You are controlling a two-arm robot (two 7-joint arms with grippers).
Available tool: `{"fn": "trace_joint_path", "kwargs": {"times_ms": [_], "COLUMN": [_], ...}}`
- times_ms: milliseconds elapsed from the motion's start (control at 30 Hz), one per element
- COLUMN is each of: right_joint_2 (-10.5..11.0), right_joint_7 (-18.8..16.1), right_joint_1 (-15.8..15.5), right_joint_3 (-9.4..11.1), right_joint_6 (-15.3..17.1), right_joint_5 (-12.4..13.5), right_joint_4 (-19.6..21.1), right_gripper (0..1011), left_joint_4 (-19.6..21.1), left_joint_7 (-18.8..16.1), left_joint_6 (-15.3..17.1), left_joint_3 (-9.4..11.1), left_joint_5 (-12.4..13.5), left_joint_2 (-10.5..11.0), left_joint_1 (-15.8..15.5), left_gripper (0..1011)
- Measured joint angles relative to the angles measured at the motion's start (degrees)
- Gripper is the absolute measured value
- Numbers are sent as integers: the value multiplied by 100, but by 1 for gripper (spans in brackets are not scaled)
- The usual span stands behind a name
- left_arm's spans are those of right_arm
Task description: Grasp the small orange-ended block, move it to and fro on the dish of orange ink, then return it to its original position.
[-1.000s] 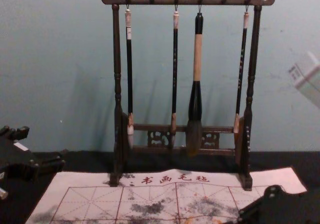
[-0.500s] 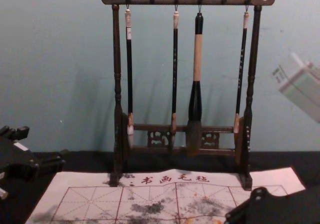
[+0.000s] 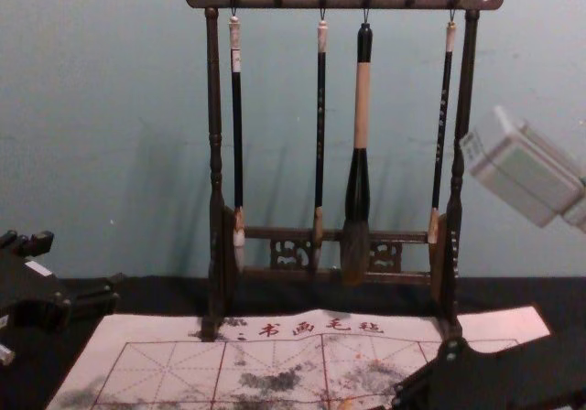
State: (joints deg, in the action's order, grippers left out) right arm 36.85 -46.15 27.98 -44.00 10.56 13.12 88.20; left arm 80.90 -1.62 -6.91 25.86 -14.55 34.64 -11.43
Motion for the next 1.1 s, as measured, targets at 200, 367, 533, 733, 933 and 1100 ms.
{"fn": "trace_joint_path", "kwargs": {"times_ms": [200, 367, 533, 733, 933, 1100], "right_joint_2": [-73, -96, -84, 7, 173, 319], "right_joint_7": [53, 101, 140, 174, 187, 163], "right_joint_1": [57, 89, 99, 70, -34, -112], "right_joint_3": [-3, 8, 27, 89, 201, 246], "right_joint_6": [60, 129, 198, 280, 314, 341], "right_joint_5": [-21, -58, -96, -118, -80, -38], "right_joint_4": [-95, -144, -148, -69, 141, 325], "right_gripper": [84, 84, 84, 84, 83, 83], "left_joint_4": [0, 0, 0, 0, 0, 0], "left_joint_7": [0, 0, 0, 0, 0, 0], "left_joint_6": [0, 0, 0, 0, 0, 0], "left_joint_3": [0, 0, 0, 0, 0, 0], "left_joint_5": [0, 0, 0, 0, 0, 0], "left_joint_2": [0, 0, 0, 0, 0, 0], "left_joint_1": [0, 0, 0, 0, 0, 0], "left_gripper": [1001, 1001, 1001, 1001, 1001, 1001]}}
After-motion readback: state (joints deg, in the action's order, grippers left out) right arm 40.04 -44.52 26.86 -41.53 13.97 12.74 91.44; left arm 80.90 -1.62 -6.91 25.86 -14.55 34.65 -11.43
